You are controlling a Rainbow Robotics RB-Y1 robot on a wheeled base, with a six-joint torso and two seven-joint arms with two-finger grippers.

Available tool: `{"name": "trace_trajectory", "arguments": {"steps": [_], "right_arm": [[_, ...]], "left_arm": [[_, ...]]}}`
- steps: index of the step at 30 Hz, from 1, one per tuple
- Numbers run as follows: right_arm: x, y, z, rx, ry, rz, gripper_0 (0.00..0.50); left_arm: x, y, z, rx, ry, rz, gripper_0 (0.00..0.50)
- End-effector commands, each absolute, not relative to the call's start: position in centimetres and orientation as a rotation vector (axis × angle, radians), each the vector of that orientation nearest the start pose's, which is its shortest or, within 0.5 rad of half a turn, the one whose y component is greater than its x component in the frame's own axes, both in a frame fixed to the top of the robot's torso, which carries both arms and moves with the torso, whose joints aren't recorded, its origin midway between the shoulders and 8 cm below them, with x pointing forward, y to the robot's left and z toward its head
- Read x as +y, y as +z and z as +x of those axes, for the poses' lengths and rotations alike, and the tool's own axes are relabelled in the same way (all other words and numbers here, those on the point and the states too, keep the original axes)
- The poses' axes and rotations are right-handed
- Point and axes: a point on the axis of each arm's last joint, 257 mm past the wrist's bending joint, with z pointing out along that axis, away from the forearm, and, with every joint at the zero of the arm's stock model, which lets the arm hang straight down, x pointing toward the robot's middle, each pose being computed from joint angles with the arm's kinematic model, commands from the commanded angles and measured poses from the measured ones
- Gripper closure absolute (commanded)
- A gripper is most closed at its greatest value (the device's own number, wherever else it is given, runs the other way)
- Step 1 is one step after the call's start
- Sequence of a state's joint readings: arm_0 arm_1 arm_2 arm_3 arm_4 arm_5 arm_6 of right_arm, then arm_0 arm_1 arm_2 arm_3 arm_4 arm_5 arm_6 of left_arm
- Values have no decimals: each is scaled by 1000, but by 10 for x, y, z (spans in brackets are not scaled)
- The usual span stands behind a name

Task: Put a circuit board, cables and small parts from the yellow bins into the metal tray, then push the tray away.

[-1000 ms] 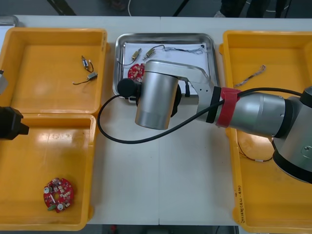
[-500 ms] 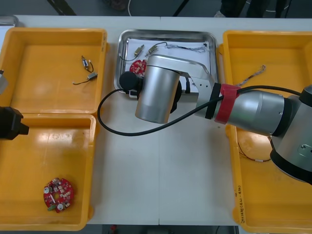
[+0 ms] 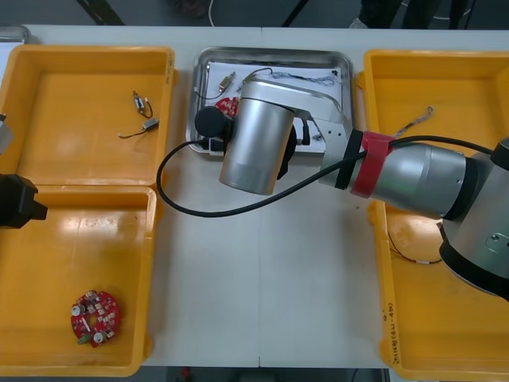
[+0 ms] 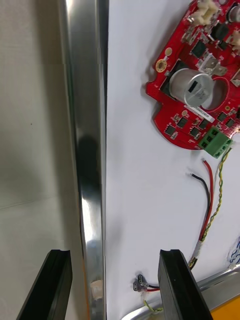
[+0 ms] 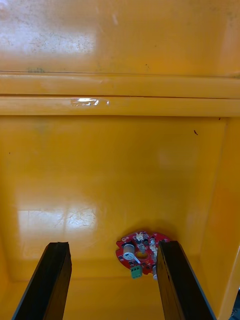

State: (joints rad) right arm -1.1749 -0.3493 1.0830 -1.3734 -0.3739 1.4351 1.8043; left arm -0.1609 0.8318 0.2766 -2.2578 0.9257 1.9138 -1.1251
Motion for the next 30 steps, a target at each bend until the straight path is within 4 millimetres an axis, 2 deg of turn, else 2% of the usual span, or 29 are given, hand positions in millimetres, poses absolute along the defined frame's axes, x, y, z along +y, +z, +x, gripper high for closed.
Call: {"name": "trace_trajectory", "arguments": {"steps": [1, 8, 13, 16, 19, 22, 24, 30], "right_arm": [[2, -156, 564, 1831, -761, -1656, 0], [-4, -141, 536, 1934, -691, -1627, 0], [-23, -129, 518, 2038, -644, -1570, 0], [-46, -119, 506, 2127, -612, -1491, 0], [-55, -109, 503, 2151, -584, -1433, 0], [-61, -88, 507, 2143, -507, -1321, 0], [-66, -82, 507, 2148, -456, -1268, 0], [-97, -73, 506, 2183, -332, -1078, 0]], "left_arm": [[367, -143, 360, 2661, 64, 43, 0], [367, -143, 360, 2661, 64, 43, 0], [367, -143, 360, 2661, 64, 43, 0], [367, -143, 360, 2661, 64, 43, 0], [367, -143, 360, 2661, 64, 43, 0], [367, -143, 360, 2661, 64, 43, 0], [367, -143, 360, 2661, 64, 43, 0], [367, -143, 360, 2661, 64, 43, 0]]}}
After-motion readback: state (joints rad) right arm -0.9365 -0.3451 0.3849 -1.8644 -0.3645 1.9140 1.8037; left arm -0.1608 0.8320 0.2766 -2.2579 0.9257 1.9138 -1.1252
